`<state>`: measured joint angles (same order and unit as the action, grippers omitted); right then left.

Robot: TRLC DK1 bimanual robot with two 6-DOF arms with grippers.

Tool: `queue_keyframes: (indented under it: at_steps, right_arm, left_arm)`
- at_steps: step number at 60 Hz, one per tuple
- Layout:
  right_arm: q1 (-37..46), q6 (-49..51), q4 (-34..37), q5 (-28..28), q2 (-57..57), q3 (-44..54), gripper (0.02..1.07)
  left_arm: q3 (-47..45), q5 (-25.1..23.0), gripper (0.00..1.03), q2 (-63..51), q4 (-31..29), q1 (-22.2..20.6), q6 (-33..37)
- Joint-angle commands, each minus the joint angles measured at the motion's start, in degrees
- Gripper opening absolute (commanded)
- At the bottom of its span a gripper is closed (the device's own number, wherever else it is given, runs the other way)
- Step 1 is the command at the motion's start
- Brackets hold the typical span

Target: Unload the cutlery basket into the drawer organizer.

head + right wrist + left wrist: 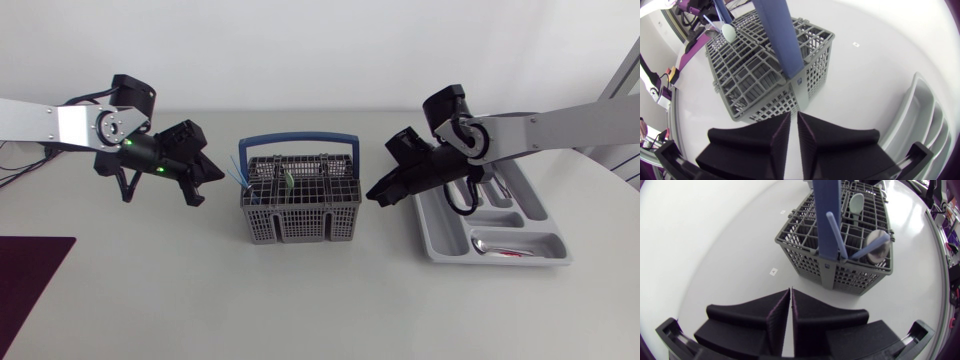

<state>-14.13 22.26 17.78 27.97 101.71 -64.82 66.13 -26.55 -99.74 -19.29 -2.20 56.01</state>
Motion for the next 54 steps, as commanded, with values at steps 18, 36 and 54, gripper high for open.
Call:
queue_keyframes:
  at_steps: [18, 36, 54]
  right_arm:
    - [0.07, 1.38, -1.96, -2.21, -11.45, 9.09, 0.88]
    - [0.07, 2.26, -2.58, -1.95, -15.05, 13.22, 0.89]
    - [-0.37, 2.52, -2.84, -1.77, -15.23, 13.93, 0.89]
  left_arm:
    - [-6.98, -5.8, 0.54, 17.83, -9.36, 1.41, 0.33]
    - [-7.07, -7.2, 0.6, 19.41, -12.0, -2.46, 4.02]
    - [-3.81, -7.2, 0.6, 14.14, -11.74, -4.57, 4.11]
